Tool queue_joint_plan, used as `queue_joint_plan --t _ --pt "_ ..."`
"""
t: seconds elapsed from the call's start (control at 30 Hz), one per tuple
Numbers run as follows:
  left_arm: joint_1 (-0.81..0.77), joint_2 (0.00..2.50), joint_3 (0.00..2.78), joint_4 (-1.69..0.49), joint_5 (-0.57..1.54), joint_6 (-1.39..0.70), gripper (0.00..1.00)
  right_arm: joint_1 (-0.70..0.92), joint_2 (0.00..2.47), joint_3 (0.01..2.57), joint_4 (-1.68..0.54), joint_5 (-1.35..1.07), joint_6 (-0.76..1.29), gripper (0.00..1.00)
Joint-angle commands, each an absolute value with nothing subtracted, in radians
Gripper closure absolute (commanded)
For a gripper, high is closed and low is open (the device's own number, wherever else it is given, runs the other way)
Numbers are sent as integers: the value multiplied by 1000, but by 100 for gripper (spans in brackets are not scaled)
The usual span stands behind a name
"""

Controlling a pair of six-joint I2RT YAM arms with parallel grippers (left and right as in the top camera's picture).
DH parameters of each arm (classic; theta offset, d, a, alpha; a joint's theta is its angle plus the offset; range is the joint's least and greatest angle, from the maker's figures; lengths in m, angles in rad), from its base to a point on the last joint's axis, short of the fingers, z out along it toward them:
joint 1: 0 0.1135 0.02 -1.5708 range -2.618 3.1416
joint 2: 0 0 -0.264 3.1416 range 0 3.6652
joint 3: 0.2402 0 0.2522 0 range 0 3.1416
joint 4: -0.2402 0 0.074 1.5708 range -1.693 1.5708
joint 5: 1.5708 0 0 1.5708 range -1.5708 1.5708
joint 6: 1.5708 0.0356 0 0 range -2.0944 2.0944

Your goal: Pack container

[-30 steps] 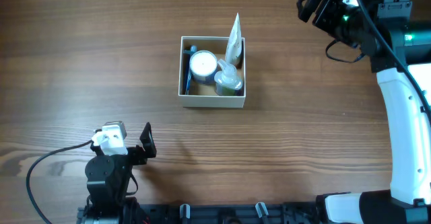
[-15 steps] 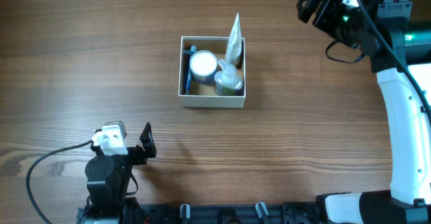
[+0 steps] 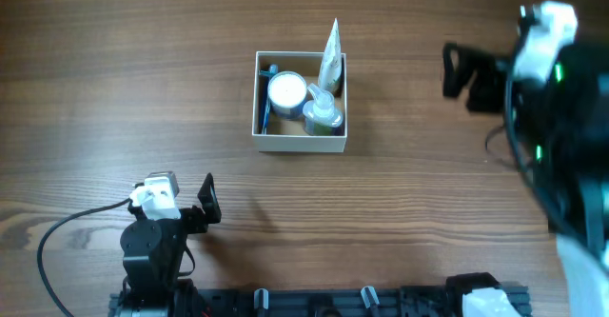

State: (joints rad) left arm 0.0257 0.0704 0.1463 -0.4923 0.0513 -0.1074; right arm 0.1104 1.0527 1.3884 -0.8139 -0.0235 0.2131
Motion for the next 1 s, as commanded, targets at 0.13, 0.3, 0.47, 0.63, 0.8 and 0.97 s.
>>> queue_joint_plan --t 0.13,0.3,0.47,0.63,0.8,0.97 --pt "30 59 139 -489 60 -89 0 115 730 942 -688 23 131 0" --pt "30 59 139 -489 60 -89 0 115 549 716 -650 23 131 0" --pt "30 59 139 -489 60 -89 0 115 366 525 -624 23 131 0" --pt "30 59 139 -489 60 -89 0 115 183 373 -601 23 132 0" --pt "30 59 139 -488 60 -89 0 115 50 265 -591 22 135 0" --pt "30 59 139 -489 60 -89 0 115 3 209 -588 22 134 0"
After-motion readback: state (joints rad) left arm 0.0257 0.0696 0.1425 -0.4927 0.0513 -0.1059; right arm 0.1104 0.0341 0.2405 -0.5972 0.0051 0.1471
